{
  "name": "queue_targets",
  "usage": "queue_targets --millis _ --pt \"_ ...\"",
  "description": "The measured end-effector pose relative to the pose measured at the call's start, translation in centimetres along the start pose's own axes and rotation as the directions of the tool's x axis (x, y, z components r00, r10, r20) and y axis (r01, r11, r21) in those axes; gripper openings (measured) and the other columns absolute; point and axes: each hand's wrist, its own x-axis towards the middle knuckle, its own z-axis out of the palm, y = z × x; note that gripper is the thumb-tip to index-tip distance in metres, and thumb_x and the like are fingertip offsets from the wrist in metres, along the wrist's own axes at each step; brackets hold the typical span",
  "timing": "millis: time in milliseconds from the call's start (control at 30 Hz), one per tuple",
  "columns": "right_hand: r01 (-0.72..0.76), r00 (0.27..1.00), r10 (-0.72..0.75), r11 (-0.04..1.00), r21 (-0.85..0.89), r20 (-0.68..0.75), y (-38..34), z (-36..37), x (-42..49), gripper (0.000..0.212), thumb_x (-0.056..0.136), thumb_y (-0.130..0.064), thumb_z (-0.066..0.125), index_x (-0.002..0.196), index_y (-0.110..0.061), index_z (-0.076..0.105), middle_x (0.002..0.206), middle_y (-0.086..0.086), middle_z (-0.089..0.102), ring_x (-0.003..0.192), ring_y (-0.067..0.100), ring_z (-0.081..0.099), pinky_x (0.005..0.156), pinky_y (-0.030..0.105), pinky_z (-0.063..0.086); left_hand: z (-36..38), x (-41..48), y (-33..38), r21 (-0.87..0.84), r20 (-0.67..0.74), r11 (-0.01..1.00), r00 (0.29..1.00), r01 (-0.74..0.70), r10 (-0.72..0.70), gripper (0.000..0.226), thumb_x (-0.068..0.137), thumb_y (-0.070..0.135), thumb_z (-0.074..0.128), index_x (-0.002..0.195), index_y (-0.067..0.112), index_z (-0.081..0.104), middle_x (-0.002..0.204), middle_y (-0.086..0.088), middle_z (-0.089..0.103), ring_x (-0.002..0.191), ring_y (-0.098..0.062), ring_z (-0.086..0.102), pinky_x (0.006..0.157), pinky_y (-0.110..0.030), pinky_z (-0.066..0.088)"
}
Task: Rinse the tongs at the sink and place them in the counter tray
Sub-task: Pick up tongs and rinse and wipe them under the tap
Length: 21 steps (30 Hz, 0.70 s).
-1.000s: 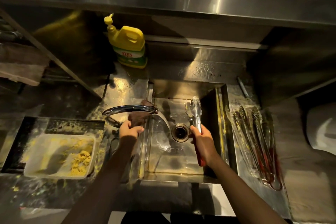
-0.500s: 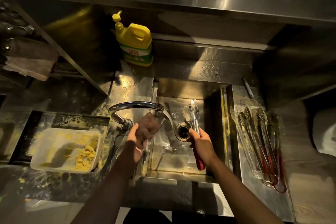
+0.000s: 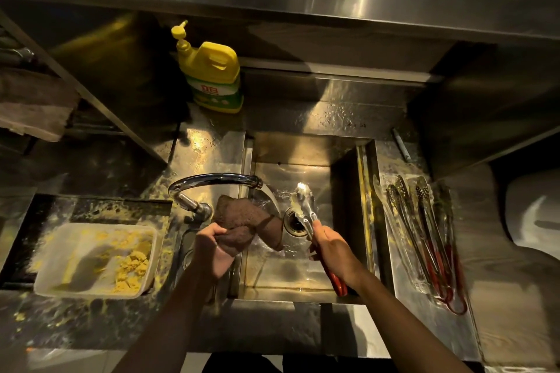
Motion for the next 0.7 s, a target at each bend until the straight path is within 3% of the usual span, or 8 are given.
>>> queue_targets --millis 67,133,200,267,367,467,600,700 --pt "-0.047 0.999 0.046 0.996 0.073 0.021 0.2 -0.1 0.0 0.048 0.106 -0.047 0.031 0.104 -0.01 0.061 0.095 0.015 0.065 0.09 0.029 0.068 0.082 0.043 0.059 0.2 -0.1 -0.2 0.016 0.0 1.0 1.0 0.017 -0.017 0.033 0.093 0.006 0.028 0.108 -0.003 0.055 0.109 -0.024 0.061 0.098 -0.036 0.059 0.082 -0.044 0.048" --pt "-0.074 0.997 0.073 0.995 0.063 0.011 0.5 -0.2 0.1 0.049 0.106 -0.048 0.032 0.102 -0.01 0.061 0.094 0.016 0.066 0.089 0.03 0.067 0.073 0.037 0.057 0.3 -0.4 -0.2 0.049 0.03 0.998 0.998 0.048 -0.049 0.033 0.094 0.012 0.033 0.117 0.0 0.052 0.116 -0.024 0.06 0.102 -0.038 0.059 0.08 -0.044 0.049" --pt "0.007 1.0 -0.007 0.993 -0.119 -0.002 0.9 -0.3 0.1 0.038 0.108 -0.039 0.033 0.104 -0.011 0.058 0.096 0.017 0.063 0.087 0.03 0.063 0.067 0.035 0.054 0.3 -0.3 -0.1 0.096 0.037 0.995 0.998 0.041 -0.045 0.036 0.097 0.024 0.035 0.12 0.003 0.053 0.115 -0.023 0.062 0.1 -0.036 0.06 0.079 -0.043 0.049" --pt "0.091 0.995 -0.103 0.92 -0.381 -0.011 1.3 -0.4 0.3 0.019 0.107 -0.02 0.038 0.117 -0.013 0.053 0.099 0.015 0.059 0.083 0.025 0.06 0.068 0.036 0.055 0.3 0.1 0.2 0.18 0.057 0.984 0.998 0.012 -0.023 0.044 0.101 0.034 0.032 0.118 0.002 0.057 0.106 -0.022 0.067 0.094 -0.034 0.063 0.08 -0.042 0.05" --pt "0.084 0.995 -0.1 0.883 -0.462 -0.012 1.9 -0.3 0.7 0.022 0.101 -0.008 0.05 0.122 -0.013 0.052 0.097 0.008 0.055 0.077 0.018 0.057 0.064 0.033 0.055 0.9 0.3 0.4 0.234 0.03 0.972 1.0 -0.002 -0.005 0.042 0.1 0.035 0.036 0.107 0.004 0.064 0.098 -0.017 0.069 0.088 -0.03 0.063 0.078 -0.039 0.047" --pt "0.127 0.991 -0.137 0.914 -0.386 0.001 1.0 -0.3 0.7 0.022 0.105 -0.02 0.043 0.12 -0.012 0.057 0.098 0.001 0.051 0.084 0.015 0.052 0.072 0.03 0.045 2.0 0.2 0.0 0.182 0.064 0.983 0.998 0.003 -0.015 0.044 0.098 0.037 0.037 0.116 0.004 0.061 0.104 -0.019 0.072 0.097 -0.032 0.064 0.088 -0.042 0.048" --pt "0.205 0.971 -0.128 0.881 -0.426 0.202 -1.2 0.3 1.8 0.036 0.107 -0.036 0.03 0.114 -0.014 0.058 0.106 0.009 0.05 0.092 0.022 0.05 0.081 0.034 0.038 3.5 0.3 -0.1 0.198 0.128 0.979 0.989 0.045 -0.071 0.062 0.098 0.052 0.026 0.127 0.006 0.058 0.123 -0.024 0.065 0.115 -0.034 0.058 0.104 -0.047 0.038" --pt "0.24 0.966 -0.183 0.894 -0.377 0.183 -2.7 0.8 3.3 0.045 0.102 -0.057 0.032 0.095 -0.02 0.058 0.1 0.003 0.054 0.098 0.021 0.055 0.09 0.037 0.041 4.8 0.1 -0.2 0.171 0.147 0.985 0.987 0.032 -0.058 0.052 0.104 0.041 0.032 0.135 0.006 0.054 0.133 -0.022 0.06 0.115 -0.03 0.061 0.095 -0.041 0.051"
